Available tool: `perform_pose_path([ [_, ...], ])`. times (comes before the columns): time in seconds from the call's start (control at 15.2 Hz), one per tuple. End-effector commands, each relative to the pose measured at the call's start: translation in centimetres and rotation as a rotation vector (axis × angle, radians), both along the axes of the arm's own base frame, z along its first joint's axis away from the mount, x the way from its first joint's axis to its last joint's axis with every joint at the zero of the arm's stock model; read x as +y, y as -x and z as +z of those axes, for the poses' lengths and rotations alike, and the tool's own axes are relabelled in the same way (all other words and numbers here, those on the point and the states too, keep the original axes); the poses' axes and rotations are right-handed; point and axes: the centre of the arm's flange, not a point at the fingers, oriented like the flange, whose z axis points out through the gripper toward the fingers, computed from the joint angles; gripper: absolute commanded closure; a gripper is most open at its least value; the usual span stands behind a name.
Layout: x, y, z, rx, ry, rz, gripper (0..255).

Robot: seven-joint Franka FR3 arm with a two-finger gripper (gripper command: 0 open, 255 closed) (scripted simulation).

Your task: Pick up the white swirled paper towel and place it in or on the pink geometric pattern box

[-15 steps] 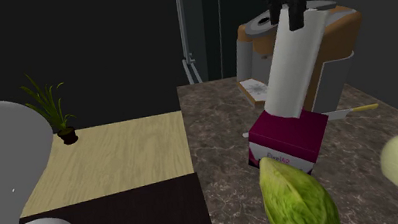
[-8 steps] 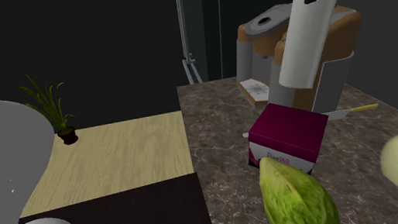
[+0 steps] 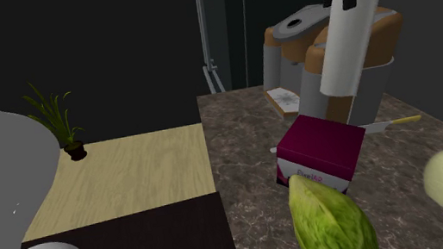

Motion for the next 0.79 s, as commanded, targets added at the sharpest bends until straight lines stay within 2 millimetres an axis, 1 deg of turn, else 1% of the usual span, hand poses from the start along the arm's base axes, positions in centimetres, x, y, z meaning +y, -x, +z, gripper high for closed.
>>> perform_pose_path([
  [0.0,0.0,-0.1,-1.1,-0.001,0.0,0.0,255],
  [0.73,0.0,-0.1,-6.9,-0.001,0.0,0.0,255],
])
